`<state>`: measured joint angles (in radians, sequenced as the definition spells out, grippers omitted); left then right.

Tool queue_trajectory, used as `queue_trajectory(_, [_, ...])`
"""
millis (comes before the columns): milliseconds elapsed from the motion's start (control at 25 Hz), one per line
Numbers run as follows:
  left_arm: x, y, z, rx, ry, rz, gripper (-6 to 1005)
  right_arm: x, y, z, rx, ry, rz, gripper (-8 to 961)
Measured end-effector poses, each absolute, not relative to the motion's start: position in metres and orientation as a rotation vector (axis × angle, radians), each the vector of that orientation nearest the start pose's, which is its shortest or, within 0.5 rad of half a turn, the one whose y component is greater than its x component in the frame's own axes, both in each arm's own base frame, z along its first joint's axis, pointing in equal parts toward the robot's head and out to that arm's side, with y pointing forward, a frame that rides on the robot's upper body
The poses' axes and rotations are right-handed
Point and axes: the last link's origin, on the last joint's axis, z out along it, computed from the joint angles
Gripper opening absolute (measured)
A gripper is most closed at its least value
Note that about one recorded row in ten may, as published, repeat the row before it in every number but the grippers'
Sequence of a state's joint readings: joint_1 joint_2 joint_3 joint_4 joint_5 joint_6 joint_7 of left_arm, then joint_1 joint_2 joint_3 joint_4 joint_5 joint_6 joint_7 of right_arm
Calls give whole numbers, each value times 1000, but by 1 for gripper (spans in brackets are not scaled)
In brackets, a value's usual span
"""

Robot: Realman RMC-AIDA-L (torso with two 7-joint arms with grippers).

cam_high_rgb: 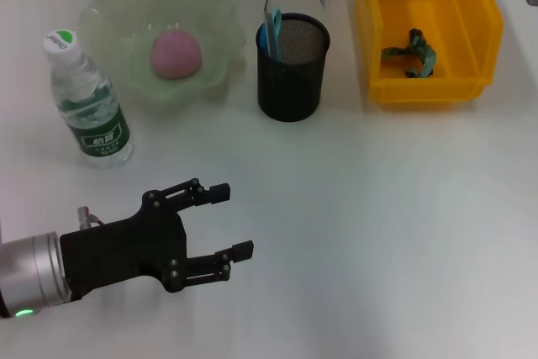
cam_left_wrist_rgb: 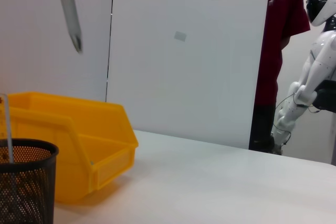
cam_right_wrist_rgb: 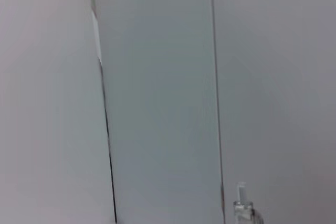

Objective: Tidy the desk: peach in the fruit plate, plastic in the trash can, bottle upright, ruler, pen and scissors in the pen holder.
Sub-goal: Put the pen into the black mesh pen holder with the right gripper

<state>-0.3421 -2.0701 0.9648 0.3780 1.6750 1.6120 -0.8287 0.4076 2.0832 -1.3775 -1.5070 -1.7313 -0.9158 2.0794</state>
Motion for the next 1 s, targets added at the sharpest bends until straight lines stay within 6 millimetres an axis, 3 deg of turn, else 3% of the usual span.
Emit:
queue_trajectory(120, [-292,244,-48,-2723,-333,-912,802,108,380,44,-2338,346,983,164])
queue_trajectory(160, [-292,244,-48,-2723,-333,-912,802,123,383,36,-2296,293,1064,164])
queue_trajectory(200, [-292,244,-48,-2723,-333,-912,802,123,383,36,-2296,293,1064,164])
queue_trajectory(360, [-290,246,-49,-2727,-333,-916,802,163,393,15,-2187,336,1173,164])
queue_trajectory(440, [-289,247,-49,-2727,-331,-916,802,173,398,8,-2182,395,1175,164])
queue_trajectory(1000, [-288,247,-49,-2732,-315,-912,802,194,404,-25,-2225,556,1063,168])
